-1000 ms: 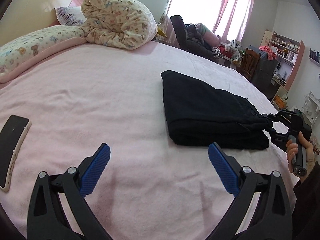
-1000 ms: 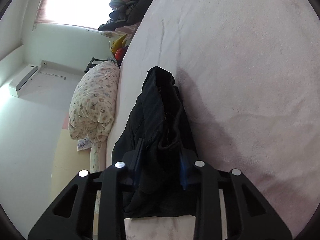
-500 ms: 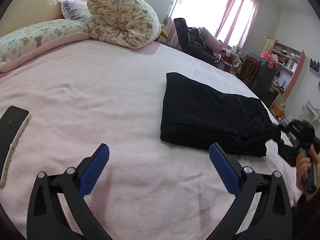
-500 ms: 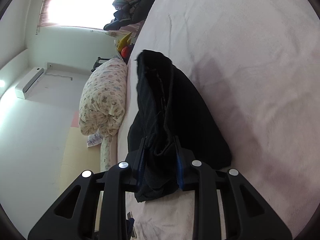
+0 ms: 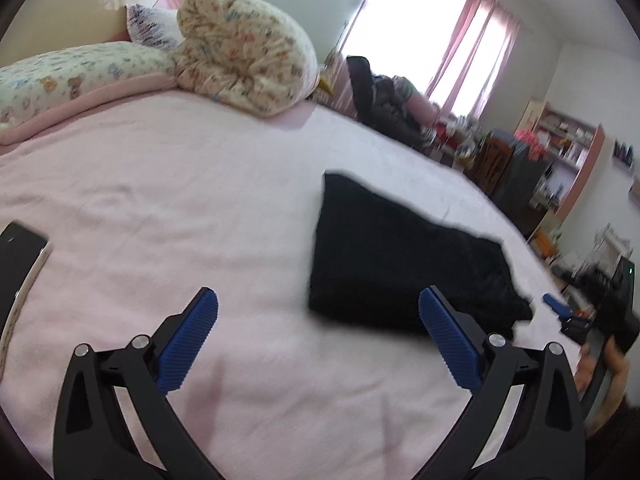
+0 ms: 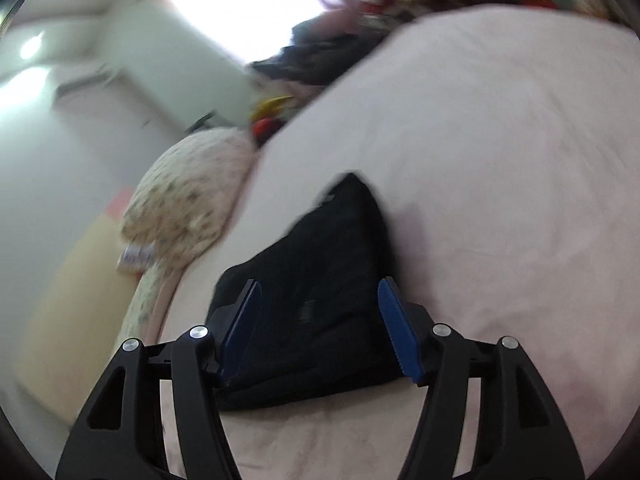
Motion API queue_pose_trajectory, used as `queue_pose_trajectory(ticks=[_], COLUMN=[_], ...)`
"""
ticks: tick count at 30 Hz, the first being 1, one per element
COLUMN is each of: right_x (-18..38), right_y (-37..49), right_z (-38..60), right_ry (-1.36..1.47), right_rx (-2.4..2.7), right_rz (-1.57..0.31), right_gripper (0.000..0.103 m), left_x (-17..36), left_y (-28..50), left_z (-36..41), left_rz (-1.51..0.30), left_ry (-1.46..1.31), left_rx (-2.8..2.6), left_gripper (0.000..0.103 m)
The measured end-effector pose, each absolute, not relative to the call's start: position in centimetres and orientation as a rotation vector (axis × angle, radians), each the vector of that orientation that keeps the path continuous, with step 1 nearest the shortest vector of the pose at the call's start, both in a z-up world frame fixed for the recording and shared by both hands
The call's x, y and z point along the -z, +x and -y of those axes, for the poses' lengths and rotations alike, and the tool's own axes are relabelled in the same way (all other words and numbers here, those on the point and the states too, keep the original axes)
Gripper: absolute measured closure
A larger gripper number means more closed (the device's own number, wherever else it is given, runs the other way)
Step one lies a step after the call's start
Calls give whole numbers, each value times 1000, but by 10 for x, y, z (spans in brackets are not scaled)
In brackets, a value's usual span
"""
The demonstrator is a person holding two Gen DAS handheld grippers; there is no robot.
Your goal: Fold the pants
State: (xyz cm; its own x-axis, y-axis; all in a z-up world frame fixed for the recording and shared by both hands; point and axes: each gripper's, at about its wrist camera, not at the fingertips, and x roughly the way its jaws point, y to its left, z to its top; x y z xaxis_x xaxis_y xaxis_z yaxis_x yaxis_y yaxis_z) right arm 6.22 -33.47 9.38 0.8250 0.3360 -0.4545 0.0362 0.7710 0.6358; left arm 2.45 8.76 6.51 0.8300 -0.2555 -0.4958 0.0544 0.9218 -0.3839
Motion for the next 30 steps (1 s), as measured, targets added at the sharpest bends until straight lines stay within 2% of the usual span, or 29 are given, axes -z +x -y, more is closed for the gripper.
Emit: queue_pose_trajectory(ticks=[5, 9, 12, 15, 17, 18, 23, 26, 30], right_x=[-103, -100, -86, -57, -51, -51, -52, -56, -70], right_y=[73, 75, 76, 84, 83, 81, 78, 76, 69], right_z=[282, 256, 243, 239, 236, 235, 229, 226, 241], right_ry=[454, 299, 154, 74, 47, 40, -18, -48, 81], right_rx=[-239, -193, -132, -96, -92, -92, -121, -122, -155], right_rz=[-628, -638, -679, -791, -776, -776, -780, -776, -730], right_gripper=[40, 40, 40, 39, 39, 39, 23, 23, 23], left_x=[-100, -104, -92, -63, -31, -24, -25, -29, -38], left_y=[60, 89, 100, 116, 132, 134, 129, 122, 115], left_z=[-60, -19, 4, 20, 22, 20, 14, 13, 12], left_rz=[-505, -547, -590, -720, -869, -880, -839, -808, -736], left_ry=[-393, -264, -151, -59, -32, -35, -52, -47, -11], left_rx=[192, 155, 129, 108, 95, 106, 119, 105, 87], left_gripper=[2, 2, 2, 2, 2, 2, 2, 2, 2])
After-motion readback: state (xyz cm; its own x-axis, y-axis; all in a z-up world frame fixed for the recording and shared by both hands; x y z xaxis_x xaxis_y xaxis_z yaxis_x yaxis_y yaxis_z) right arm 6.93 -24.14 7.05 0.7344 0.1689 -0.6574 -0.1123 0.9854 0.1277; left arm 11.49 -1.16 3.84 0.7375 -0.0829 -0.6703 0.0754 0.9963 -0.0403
